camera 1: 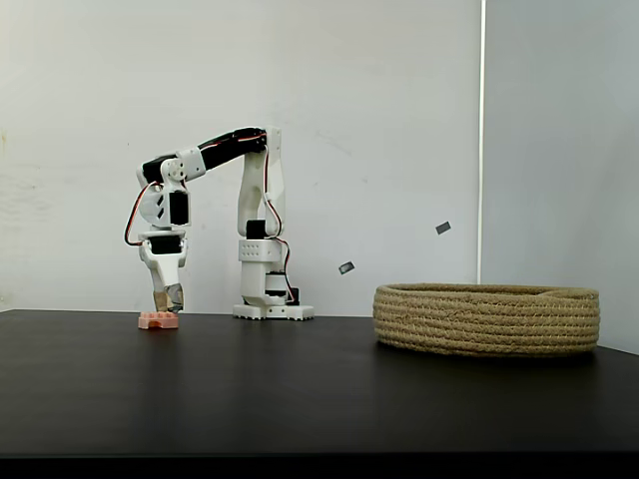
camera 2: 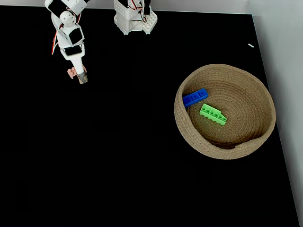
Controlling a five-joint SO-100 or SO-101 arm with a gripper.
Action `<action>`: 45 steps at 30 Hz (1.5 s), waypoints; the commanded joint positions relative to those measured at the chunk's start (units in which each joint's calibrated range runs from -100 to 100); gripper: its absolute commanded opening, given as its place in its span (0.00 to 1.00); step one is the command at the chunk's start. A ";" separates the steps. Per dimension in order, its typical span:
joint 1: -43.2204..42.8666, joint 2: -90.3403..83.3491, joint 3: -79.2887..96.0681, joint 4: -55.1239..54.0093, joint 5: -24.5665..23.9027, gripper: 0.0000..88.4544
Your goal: Place the lego blocks in the tray
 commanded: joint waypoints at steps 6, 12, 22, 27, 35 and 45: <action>2.09 2.39 -1.06 -3.20 0.54 0.44; 1.01 1.87 0.67 -4.36 1.07 0.15; -2.37 -0.19 -4.07 3.05 -3.86 0.00; -11.76 -0.54 -24.41 29.29 -12.99 0.00; -37.57 -10.77 -27.42 30.04 -33.75 0.00; -61.89 -15.93 -30.79 8.30 -53.43 0.00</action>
